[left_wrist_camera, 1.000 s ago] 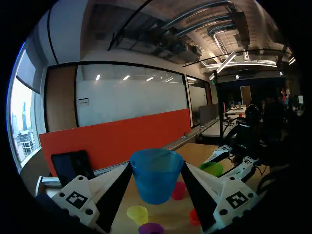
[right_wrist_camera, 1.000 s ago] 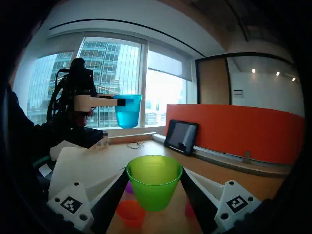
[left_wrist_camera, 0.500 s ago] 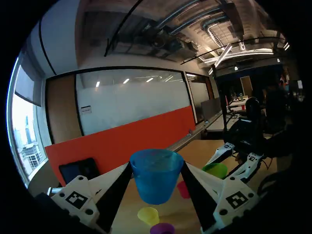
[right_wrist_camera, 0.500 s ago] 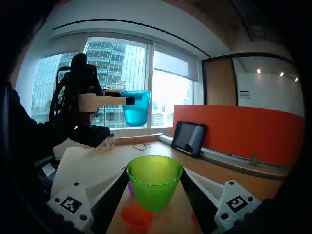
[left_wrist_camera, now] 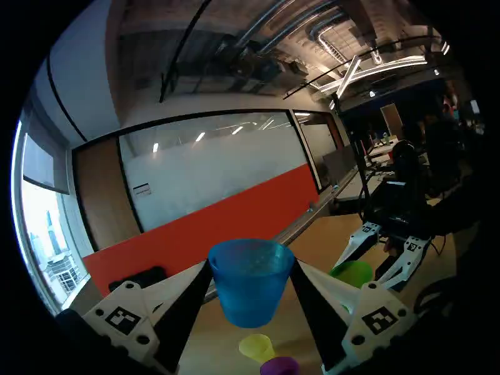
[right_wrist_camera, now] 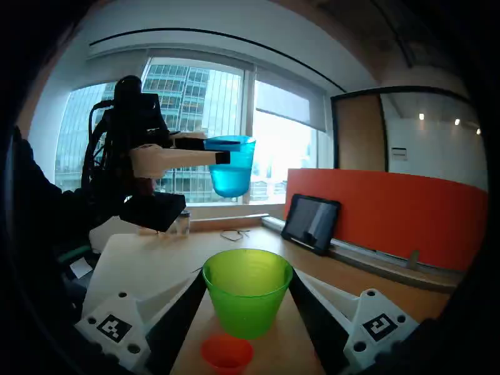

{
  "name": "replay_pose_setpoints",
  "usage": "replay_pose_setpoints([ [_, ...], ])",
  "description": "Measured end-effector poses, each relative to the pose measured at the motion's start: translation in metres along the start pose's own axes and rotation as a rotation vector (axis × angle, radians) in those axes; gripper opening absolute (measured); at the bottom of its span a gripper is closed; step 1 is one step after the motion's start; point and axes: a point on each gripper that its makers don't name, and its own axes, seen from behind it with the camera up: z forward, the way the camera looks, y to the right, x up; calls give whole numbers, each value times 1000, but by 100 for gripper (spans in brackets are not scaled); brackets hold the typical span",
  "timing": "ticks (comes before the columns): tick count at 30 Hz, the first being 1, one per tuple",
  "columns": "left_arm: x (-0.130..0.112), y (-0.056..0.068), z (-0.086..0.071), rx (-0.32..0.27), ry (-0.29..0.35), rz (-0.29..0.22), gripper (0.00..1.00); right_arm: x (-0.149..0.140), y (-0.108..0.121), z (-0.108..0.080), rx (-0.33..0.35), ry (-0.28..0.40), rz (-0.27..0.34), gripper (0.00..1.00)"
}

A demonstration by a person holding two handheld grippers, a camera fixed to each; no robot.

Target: Pour water

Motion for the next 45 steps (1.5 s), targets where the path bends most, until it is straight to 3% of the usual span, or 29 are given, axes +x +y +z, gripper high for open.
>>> replay_pose_setpoints([
  [15, 16, -1, 1, 41, 9, 214, 87, -1, -13, 9, 35, -6, -8, 93],
  [32, 31, 4, 0, 66, 7, 419, 87, -1, -16, 12, 47, -1, -9, 92],
  [45, 42, 8, 7, 69, 13, 528, 87, 0, -17, 13, 48, 4, -9, 92],
])
